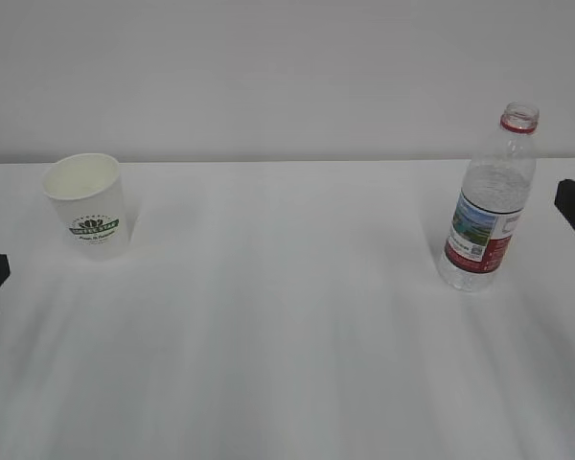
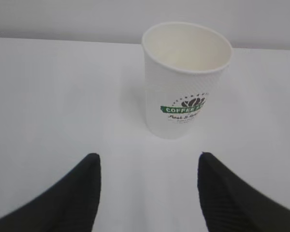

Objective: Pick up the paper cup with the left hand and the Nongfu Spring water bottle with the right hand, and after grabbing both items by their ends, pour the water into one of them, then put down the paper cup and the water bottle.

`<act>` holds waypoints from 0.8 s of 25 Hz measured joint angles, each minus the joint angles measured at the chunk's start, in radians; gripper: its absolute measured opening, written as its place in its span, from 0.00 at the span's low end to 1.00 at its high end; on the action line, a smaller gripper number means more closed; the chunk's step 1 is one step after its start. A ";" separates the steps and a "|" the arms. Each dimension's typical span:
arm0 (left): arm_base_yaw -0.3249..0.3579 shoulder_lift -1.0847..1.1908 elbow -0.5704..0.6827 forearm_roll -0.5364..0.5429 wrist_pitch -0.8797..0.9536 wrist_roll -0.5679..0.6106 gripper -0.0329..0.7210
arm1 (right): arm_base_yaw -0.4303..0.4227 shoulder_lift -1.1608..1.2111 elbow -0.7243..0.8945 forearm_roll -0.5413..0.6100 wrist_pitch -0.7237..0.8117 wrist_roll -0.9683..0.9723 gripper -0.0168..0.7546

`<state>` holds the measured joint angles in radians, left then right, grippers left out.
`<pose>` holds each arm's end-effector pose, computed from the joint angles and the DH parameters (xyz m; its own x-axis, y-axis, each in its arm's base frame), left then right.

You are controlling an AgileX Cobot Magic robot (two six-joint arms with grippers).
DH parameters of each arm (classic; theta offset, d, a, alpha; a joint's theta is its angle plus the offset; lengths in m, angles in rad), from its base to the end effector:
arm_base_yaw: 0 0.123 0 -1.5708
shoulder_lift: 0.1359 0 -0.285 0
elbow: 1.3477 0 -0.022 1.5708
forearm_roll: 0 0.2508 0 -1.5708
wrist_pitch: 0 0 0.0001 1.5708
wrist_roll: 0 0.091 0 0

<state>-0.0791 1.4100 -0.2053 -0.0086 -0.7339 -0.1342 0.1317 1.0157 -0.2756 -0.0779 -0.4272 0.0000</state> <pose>0.2063 -0.0158 0.1579 -0.3798 -0.1105 -0.9185 0.0207 0.9916 -0.1278 0.1832 0.0272 0.2279 -0.2109 -0.0994 -0.9724 -0.1778 0.9821 -0.0618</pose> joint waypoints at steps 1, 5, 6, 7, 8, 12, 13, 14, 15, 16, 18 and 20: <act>0.000 0.012 0.017 0.009 -0.024 -0.003 0.65 | 0.000 0.008 0.011 0.000 -0.021 0.010 0.74; 0.000 0.075 0.077 0.055 -0.129 -0.032 0.65 | 0.000 0.056 0.073 0.000 -0.110 0.053 0.74; 0.000 0.091 0.096 0.070 -0.170 -0.034 0.65 | 0.000 0.066 0.089 0.000 -0.130 0.058 0.74; 0.000 0.112 0.116 0.079 -0.206 -0.036 0.65 | 0.000 0.076 0.105 0.000 -0.161 0.065 0.74; 0.000 0.133 0.135 0.084 -0.253 -0.039 0.65 | 0.000 0.082 0.118 0.000 -0.184 0.069 0.74; 0.000 0.215 0.191 0.116 -0.387 -0.043 0.65 | 0.000 0.103 0.166 0.000 -0.248 0.083 0.74; 0.000 0.231 0.196 0.135 -0.394 -0.042 0.65 | 0.000 0.105 0.179 0.000 -0.264 0.089 0.74; 0.000 0.249 0.196 0.156 -0.399 -0.043 0.65 | 0.000 0.105 0.193 0.000 -0.284 0.093 0.74; 0.000 0.265 0.196 0.173 -0.403 -0.043 0.65 | 0.000 0.105 0.204 0.000 -0.309 0.095 0.74; 0.000 0.278 0.196 0.189 -0.408 -0.043 0.65 | 0.000 0.105 0.213 0.000 -0.332 0.097 0.74; 0.000 0.294 0.196 0.214 -0.408 -0.043 0.65 | 0.000 0.109 0.226 0.000 -0.355 0.099 0.74; 0.000 0.297 0.196 0.221 -0.408 -0.043 0.65 | 0.000 0.125 0.229 -0.008 -0.367 0.100 0.74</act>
<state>-0.0791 1.7067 -0.0095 0.2123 -1.1415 -0.1773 0.1317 1.1405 -0.0469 -0.0863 -0.7945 0.0997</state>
